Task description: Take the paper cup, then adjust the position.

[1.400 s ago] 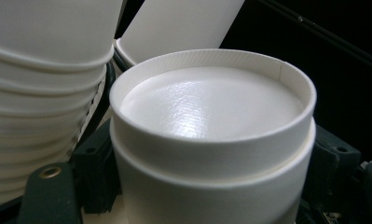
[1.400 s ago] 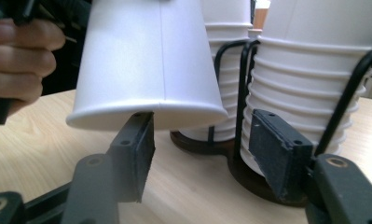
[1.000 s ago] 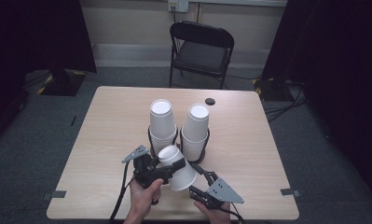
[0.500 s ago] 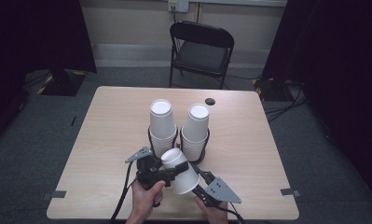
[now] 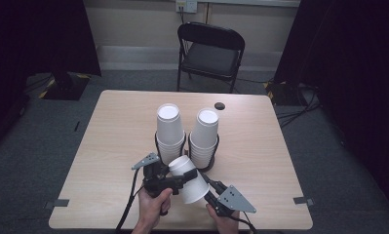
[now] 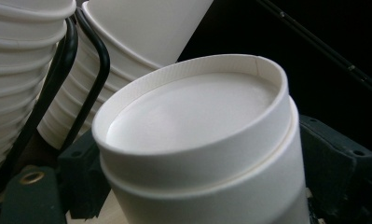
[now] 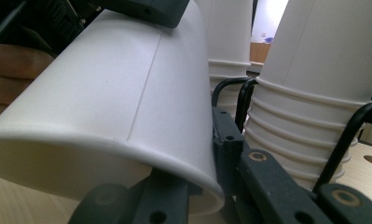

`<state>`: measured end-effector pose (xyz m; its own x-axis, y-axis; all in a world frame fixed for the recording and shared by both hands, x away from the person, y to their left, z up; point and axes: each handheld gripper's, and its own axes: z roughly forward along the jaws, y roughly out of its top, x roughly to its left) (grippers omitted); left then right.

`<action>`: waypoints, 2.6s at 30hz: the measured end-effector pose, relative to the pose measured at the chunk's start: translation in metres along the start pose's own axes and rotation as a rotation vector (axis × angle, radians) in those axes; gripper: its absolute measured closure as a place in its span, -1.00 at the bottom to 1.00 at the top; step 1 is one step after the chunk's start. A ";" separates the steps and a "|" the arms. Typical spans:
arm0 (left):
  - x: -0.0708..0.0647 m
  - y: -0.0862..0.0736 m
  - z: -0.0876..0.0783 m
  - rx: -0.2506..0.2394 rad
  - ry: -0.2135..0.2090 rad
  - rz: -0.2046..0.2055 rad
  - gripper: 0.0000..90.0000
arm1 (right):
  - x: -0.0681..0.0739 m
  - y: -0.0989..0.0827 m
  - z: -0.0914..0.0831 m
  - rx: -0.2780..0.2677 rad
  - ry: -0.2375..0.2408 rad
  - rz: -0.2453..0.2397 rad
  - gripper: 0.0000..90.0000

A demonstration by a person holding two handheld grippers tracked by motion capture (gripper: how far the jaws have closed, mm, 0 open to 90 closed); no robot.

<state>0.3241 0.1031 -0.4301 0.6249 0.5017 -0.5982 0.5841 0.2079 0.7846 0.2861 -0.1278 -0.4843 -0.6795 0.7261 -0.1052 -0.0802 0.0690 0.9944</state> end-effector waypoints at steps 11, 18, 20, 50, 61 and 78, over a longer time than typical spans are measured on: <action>0.001 0.002 -0.001 -0.028 0.014 0.014 -0.68 | 0.001 0.001 -0.001 0.006 -0.004 0.005 0.88; -0.003 0.007 -0.002 -0.023 0.070 0.101 -0.70 | 0.001 0.000 -0.001 0.023 0.005 0.013 0.89; -0.002 0.008 -0.002 -0.035 0.068 0.103 -0.66 | 0.001 0.001 -0.001 0.024 0.002 0.013 0.89; 0.003 0.014 -0.019 -0.156 0.310 0.458 -0.59 | -0.011 -0.002 0.001 0.209 -0.025 0.069 0.90; 0.006 0.010 -0.025 -0.098 0.301 0.565 -0.56 | -0.015 -0.001 0.001 0.263 -0.016 0.088 0.90; 0.004 -0.002 -0.028 0.088 0.228 0.749 -0.57 | -0.025 0.004 -0.002 0.339 0.044 0.112 0.90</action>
<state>0.3108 0.1279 -0.4293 0.7520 0.6440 0.1404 0.0942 -0.3158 0.9441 0.3011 -0.1471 -0.4779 -0.7016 0.7124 0.0120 0.2382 0.2187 0.9463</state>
